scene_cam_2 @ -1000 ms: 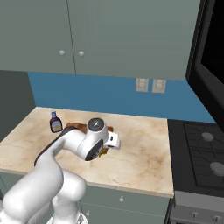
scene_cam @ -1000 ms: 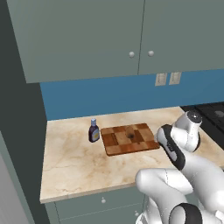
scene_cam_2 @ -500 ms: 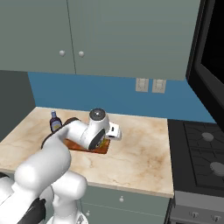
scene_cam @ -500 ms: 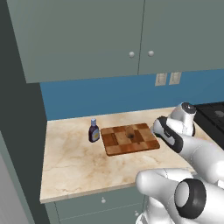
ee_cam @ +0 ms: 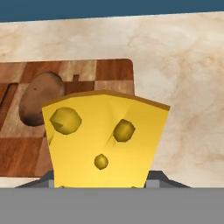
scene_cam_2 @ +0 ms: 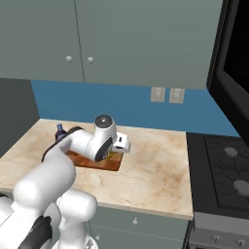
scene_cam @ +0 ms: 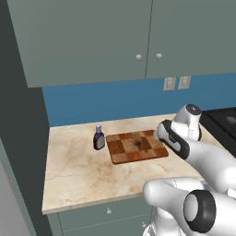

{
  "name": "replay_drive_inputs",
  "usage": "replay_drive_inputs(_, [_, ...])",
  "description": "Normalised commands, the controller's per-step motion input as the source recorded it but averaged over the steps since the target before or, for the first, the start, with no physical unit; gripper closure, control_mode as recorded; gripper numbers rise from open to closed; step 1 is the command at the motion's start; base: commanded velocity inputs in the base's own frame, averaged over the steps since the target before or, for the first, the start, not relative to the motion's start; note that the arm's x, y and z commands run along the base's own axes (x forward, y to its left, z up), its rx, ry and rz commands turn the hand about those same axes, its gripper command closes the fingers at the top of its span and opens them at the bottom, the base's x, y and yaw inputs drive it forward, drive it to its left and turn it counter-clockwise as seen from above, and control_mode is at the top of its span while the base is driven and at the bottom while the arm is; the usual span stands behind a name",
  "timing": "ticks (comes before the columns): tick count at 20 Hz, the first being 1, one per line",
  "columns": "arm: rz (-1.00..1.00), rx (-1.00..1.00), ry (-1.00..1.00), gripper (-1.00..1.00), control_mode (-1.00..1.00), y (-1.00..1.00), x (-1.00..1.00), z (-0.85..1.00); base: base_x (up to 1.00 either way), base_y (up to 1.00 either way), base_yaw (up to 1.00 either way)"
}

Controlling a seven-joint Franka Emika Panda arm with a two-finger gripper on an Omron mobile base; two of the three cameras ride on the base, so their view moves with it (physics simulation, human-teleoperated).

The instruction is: Retrieve the reheated potato from the microwave, then place the potato, cheese, and condiment on the cutting board.

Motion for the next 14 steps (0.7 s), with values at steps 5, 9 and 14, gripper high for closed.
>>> replay_drive_inputs(5, [0.00,0.00,0.02,1.00,-1.00,0.22,0.17,0.00,0.00,0.00,0.00])
replay_drive_inputs(9, [0.00,0.00,0.03,1.00,-1.00,0.02,0.21,-0.05,0.00,0.00,0.00])
replay_drive_inputs(14, [0.00,0.00,0.00,1.00,-1.00,0.00,0.13,-0.29,0.00,0.00,0.00])
